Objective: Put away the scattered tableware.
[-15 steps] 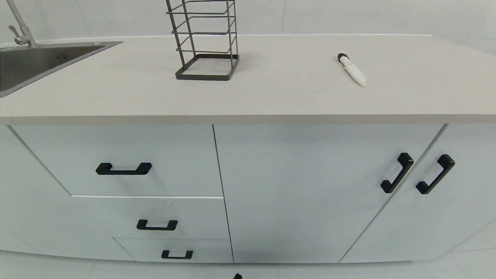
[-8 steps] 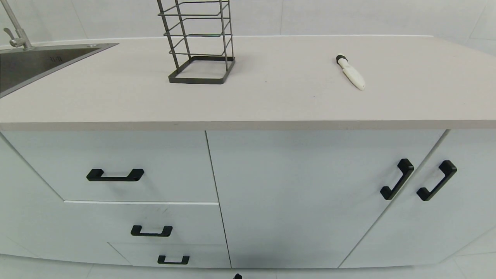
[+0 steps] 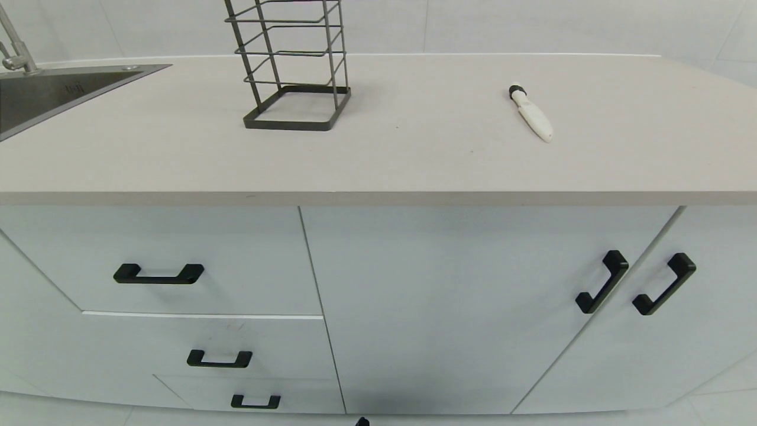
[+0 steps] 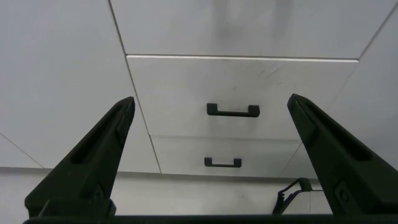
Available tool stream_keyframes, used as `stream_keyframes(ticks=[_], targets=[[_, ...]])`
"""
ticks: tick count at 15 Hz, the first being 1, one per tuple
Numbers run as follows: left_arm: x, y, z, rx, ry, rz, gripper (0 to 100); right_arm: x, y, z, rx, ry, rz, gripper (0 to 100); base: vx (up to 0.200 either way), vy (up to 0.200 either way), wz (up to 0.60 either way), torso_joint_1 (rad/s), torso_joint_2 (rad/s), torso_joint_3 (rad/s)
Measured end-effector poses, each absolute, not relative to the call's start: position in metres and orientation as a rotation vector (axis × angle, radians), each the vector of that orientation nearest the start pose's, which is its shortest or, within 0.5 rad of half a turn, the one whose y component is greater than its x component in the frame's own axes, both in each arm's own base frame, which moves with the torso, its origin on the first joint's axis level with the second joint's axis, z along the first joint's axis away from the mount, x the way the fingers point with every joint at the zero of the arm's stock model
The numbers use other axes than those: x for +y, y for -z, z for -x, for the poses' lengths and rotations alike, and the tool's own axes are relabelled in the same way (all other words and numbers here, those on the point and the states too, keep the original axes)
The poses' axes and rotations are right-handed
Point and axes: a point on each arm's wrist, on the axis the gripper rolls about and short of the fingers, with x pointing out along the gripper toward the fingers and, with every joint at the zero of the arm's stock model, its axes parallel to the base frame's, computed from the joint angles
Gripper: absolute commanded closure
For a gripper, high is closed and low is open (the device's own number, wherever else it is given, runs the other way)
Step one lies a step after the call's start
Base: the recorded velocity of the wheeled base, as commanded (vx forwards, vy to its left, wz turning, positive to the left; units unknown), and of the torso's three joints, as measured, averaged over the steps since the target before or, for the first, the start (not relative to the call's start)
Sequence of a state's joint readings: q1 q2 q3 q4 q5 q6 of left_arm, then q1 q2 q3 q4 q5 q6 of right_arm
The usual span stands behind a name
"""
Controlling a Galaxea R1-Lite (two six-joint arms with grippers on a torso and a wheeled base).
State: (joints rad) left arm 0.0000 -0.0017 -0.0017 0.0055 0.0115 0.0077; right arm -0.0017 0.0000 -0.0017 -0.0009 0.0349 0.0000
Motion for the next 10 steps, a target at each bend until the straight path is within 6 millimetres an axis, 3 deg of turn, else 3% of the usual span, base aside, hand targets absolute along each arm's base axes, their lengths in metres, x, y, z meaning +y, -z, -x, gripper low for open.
stream_keyframes(ticks=[3,6,10], targets=[[0.0003,-0.0753,0.0230,0.003,-0.009,-0.008,0,0.0008,-0.0760,0.0229,-0.003,-0.033,0.000,0,0.000,0.000,0.00,0.000,0.00,0.000],[0.0002,-0.0754,0.0230,0.003,-0.010,-0.008,0,0.0008,-0.0760,0.0229,-0.002,-0.033,0.000,0,0.200,0.000,0.00,0.001,0.00,0.007],[0.0003,-0.0753,0.0230,0.003,-0.010,-0.008,0,0.0008,-0.0760,0.0229,-0.002,-0.033,0.000,0,0.000,0.000,0.00,0.000,0.00,0.000]])
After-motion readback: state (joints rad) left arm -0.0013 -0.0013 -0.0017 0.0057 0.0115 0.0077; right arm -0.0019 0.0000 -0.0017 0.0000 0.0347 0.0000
